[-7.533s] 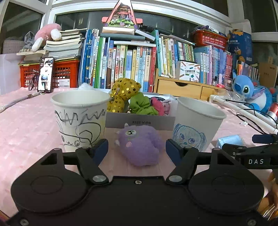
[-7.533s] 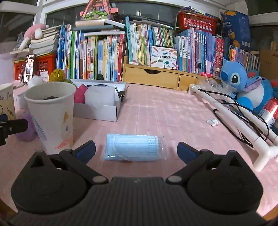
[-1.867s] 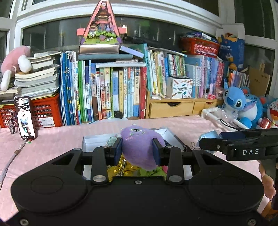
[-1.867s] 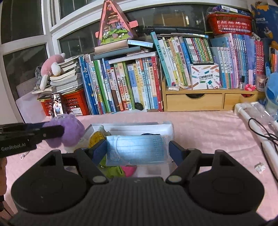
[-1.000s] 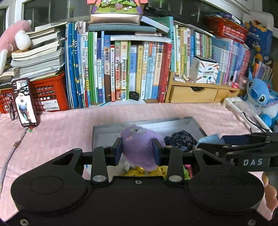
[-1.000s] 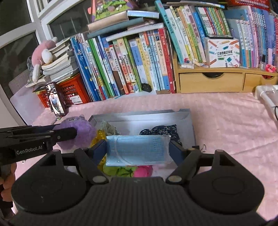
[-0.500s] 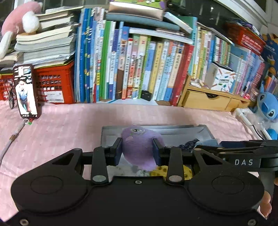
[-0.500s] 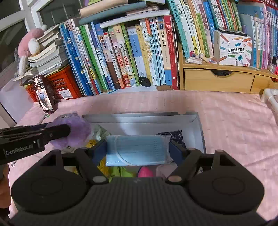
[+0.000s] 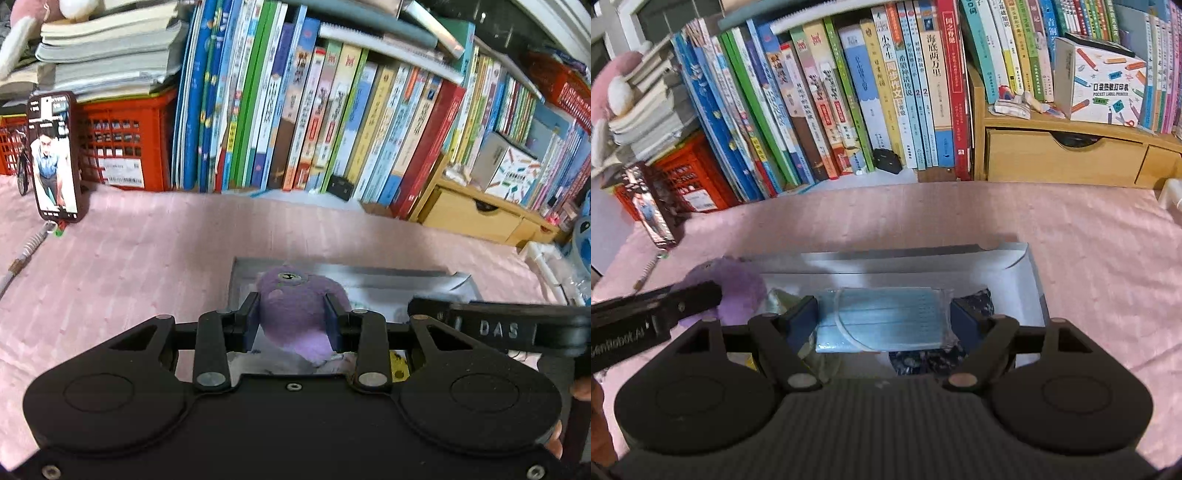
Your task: Organize soft objects
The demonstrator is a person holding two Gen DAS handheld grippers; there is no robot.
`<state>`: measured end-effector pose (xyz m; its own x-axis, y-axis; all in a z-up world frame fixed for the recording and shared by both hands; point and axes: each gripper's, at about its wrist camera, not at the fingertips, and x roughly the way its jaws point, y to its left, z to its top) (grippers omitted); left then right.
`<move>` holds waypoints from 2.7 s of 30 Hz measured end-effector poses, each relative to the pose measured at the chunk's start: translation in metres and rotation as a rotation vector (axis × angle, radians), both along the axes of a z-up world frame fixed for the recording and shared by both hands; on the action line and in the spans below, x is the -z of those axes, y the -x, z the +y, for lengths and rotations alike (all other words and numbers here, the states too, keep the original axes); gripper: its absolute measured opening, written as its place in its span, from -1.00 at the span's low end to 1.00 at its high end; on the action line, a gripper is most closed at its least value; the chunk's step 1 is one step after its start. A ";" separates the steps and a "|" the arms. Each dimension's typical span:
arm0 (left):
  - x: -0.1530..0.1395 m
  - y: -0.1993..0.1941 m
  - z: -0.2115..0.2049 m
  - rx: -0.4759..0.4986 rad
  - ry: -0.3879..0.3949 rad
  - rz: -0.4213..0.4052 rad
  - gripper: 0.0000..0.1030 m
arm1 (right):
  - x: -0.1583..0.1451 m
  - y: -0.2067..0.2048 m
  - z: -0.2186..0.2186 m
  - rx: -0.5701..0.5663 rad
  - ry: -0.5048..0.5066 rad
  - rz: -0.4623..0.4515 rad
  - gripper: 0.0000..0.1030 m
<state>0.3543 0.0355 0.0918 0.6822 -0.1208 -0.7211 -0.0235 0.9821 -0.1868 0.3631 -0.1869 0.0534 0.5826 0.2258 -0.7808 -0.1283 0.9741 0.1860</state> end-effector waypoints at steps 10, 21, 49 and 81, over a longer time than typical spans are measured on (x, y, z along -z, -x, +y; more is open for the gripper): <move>0.019 -0.007 0.003 0.003 -0.006 0.033 -0.33 | 0.024 -0.017 0.005 -0.008 0.020 0.058 0.56; 0.026 -0.008 0.005 0.020 0.004 0.043 -0.31 | 0.030 -0.018 0.012 -0.049 0.054 0.068 0.58; 0.010 0.013 0.000 0.058 -0.002 0.007 0.46 | 0.015 0.004 -0.001 -0.069 -0.007 0.034 0.80; -0.051 0.147 -0.012 0.130 -0.076 -0.251 0.75 | -0.062 0.156 -0.025 -0.139 -0.039 -0.377 0.97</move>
